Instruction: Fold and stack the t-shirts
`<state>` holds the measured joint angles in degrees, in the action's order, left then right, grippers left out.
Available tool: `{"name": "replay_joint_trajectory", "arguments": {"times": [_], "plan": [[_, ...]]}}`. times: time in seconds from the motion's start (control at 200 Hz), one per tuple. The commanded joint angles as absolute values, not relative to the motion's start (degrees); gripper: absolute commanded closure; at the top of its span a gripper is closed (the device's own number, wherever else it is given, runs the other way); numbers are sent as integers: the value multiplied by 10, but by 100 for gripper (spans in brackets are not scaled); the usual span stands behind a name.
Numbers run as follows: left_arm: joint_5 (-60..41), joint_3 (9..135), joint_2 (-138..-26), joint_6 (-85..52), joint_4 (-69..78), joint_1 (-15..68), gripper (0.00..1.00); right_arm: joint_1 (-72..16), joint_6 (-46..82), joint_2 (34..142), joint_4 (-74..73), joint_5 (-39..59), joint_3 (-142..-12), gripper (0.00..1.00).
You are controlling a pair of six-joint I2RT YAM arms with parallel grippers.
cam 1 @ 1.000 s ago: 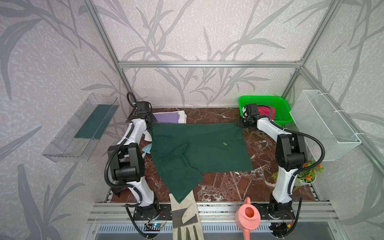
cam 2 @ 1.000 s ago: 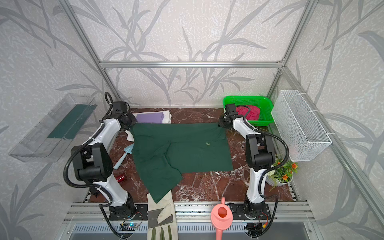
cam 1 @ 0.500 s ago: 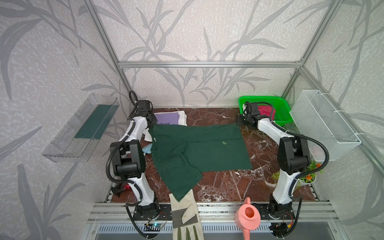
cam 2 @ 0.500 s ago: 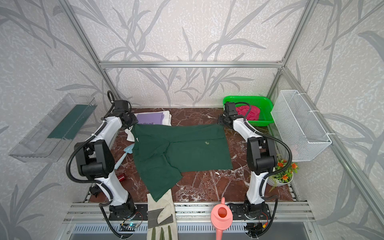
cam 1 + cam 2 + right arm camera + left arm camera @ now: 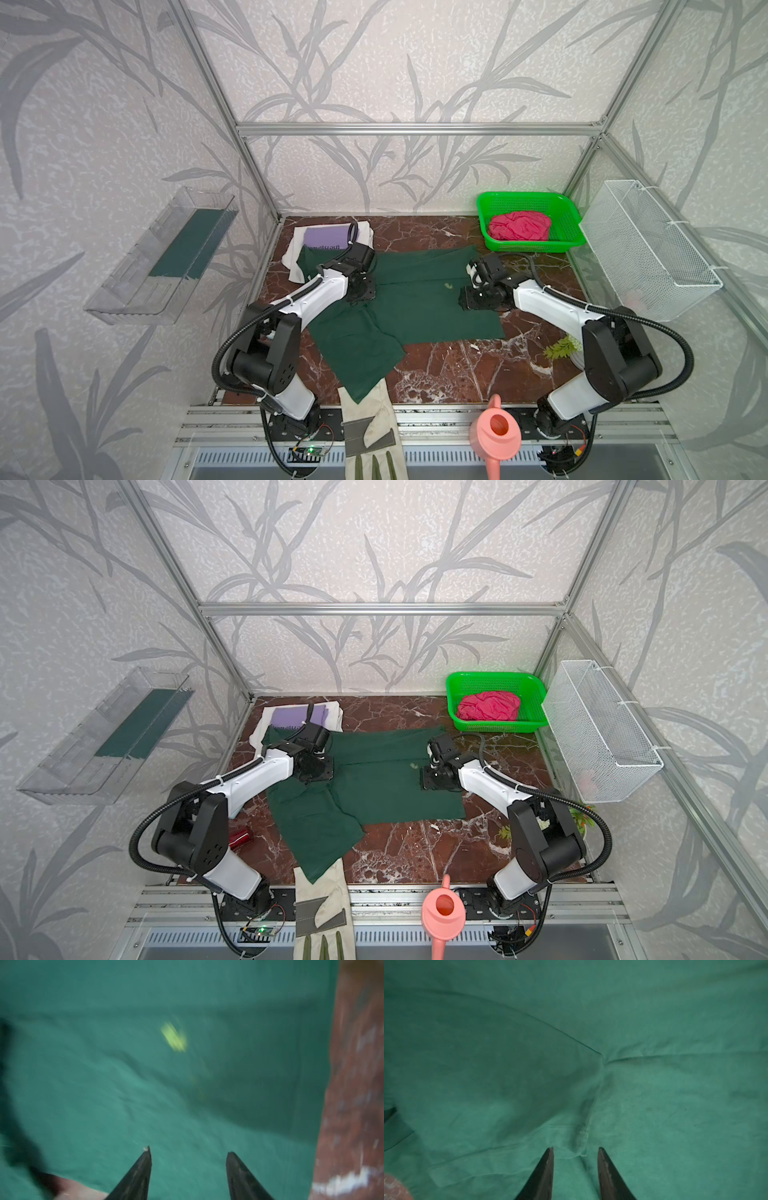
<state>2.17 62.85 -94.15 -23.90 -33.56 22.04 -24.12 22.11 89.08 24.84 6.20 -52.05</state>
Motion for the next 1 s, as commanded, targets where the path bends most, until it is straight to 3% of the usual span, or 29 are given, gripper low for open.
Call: {"name": "replay_joint_trajectory", "arguments": {"times": [0.0, 0.325, 0.465, 0.615, 0.995], "plan": [[58, 656, -968, -223, -361, 242, 63, -237, 245, 836, 256, 72, -495, 41], [116, 695, -1040, -226, -384, 269, 66, -237, 236, 816, 277, 72, -488, 41], [136, 708, -1059, -229, -400, 274, 77, -237, 234, 823, 280, 75, -492, 41], [150, 708, -1060, -230, -403, 277, 100, -237, 233, 824, 277, 75, -490, 41], [184, 738, -1023, -291, -477, 323, 100, -237, 232, 825, 272, 74, -481, 41]]}}
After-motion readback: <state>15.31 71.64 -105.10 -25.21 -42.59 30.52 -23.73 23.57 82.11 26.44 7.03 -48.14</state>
